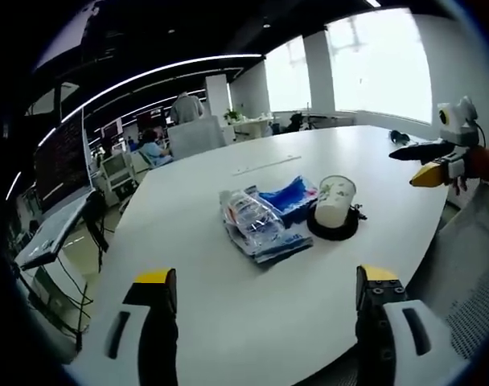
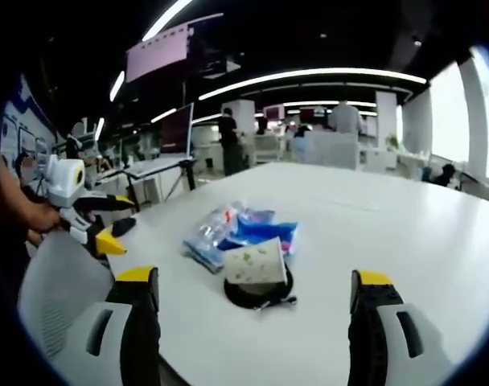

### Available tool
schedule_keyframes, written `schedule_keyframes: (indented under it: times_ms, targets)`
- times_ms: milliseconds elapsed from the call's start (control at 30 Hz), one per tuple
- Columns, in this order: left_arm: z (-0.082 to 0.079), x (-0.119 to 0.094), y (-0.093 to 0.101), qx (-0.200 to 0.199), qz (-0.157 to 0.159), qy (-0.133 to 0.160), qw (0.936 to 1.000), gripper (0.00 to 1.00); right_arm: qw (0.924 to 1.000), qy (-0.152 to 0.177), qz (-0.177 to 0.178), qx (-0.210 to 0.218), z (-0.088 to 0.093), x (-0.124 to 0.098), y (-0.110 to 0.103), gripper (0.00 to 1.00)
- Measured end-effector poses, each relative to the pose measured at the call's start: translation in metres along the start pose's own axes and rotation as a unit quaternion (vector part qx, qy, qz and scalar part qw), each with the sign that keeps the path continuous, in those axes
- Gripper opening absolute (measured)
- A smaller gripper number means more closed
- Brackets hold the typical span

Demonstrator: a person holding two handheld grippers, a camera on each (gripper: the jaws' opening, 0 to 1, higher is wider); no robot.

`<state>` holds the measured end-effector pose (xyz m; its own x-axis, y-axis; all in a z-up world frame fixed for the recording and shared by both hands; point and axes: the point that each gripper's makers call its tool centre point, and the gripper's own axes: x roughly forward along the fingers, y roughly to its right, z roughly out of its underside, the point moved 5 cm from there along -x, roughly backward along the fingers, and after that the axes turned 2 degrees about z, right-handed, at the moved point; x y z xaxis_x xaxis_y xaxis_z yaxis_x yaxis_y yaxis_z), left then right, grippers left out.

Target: Arrange the tabletop items into an orderly group along one side of the table until the central work area is clear of visible clutter.

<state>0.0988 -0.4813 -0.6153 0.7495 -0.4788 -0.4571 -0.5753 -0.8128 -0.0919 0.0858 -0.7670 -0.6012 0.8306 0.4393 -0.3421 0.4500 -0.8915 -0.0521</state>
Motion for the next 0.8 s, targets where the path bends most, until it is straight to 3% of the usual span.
schedule_keyframes:
  times_ms: [400,800]
  targets:
    - [-0.034,0.014,-0.008,0.009,0.017,0.028,0.9994,0.92,0.9996,0.009,-0.022,-0.016,-0.024,0.012,0.000,0.97]
    - [-0.037,0.034,-0.017,0.012,0.029,0.015,0.9994,0.91,0.9987,0.001,-0.030,-0.040,-0.036,0.026,-0.004,0.95]
